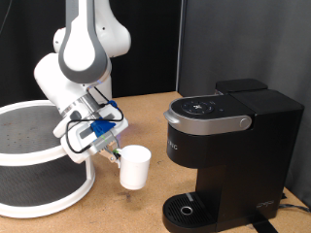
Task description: Make a cup of coffee with the keurig machine
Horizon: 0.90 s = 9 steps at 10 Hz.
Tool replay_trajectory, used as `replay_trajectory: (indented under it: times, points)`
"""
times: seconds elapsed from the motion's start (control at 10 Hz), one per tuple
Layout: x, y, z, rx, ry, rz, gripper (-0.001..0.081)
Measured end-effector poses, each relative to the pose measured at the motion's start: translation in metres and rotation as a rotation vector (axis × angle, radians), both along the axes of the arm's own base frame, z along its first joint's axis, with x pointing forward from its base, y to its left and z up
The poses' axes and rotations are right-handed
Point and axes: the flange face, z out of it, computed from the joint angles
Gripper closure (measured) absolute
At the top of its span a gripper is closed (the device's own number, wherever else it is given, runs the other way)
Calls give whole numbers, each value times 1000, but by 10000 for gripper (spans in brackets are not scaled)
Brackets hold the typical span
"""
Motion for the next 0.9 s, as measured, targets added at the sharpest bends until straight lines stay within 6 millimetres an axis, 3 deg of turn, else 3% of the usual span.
replay_trajectory:
  times: [0.9]
  points:
    - [12, 16, -2, 1, -24, 6, 739]
